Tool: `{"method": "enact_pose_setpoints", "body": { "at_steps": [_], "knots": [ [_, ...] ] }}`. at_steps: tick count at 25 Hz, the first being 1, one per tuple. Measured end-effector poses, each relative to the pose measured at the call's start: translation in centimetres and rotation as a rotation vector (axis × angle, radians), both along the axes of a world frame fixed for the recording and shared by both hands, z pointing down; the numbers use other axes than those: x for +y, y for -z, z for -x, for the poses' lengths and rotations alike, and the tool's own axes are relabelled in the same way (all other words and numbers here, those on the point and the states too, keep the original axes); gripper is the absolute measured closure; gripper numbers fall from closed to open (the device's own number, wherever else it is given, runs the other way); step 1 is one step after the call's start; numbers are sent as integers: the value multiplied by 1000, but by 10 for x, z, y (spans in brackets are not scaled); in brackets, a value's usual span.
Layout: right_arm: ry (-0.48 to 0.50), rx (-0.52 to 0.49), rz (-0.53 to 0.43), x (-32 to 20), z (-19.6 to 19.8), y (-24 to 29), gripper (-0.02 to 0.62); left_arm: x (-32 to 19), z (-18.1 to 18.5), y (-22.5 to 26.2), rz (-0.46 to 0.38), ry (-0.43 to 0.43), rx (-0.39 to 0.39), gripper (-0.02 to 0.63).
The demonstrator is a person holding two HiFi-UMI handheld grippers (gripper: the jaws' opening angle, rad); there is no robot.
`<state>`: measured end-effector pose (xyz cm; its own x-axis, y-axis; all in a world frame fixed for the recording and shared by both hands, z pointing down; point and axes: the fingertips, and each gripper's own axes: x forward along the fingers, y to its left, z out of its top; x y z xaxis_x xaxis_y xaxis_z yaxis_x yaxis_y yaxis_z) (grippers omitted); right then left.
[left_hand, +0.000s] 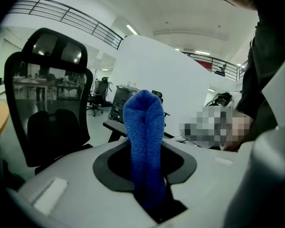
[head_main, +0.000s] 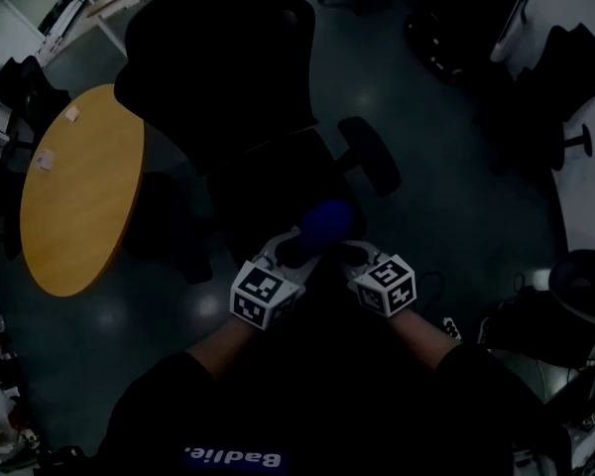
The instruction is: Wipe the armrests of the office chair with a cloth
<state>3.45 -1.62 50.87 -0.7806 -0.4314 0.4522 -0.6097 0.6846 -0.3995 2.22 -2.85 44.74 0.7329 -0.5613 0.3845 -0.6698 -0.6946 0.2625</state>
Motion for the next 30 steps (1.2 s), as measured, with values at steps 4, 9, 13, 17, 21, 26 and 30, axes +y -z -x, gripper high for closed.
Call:
{"method": "enact_pose_setpoints", "body": {
  "at_steps": [4, 9, 13, 17, 21, 26, 30],
  "knots": [
    [-28, 13, -8, 42, 29, 14, 591, 44, 27, 10, -28, -5, 47, 471],
    [-13, 66, -16, 85, 33, 25, 591, 82, 52, 23, -33, 26, 106, 471],
    [-3, 61, -52, 91, 33, 48, 591, 98, 79, 53, -45, 115, 174, 471],
    [38, 21, -102, 90, 33, 78, 591, 109, 96, 91, -87, 227, 216, 471],
    [89, -42, -149, 93, 28, 104, 591, 124, 99, 103, -139, 340, 206, 471],
    [142, -84, -212, 104, 9, 121, 592, 149, 80, 93, -131, 421, 172, 471],
    [146, -98, -230, 106, -19, 125, 592, 160, 51, 87, -106, 453, 144, 471]
  ]
}}
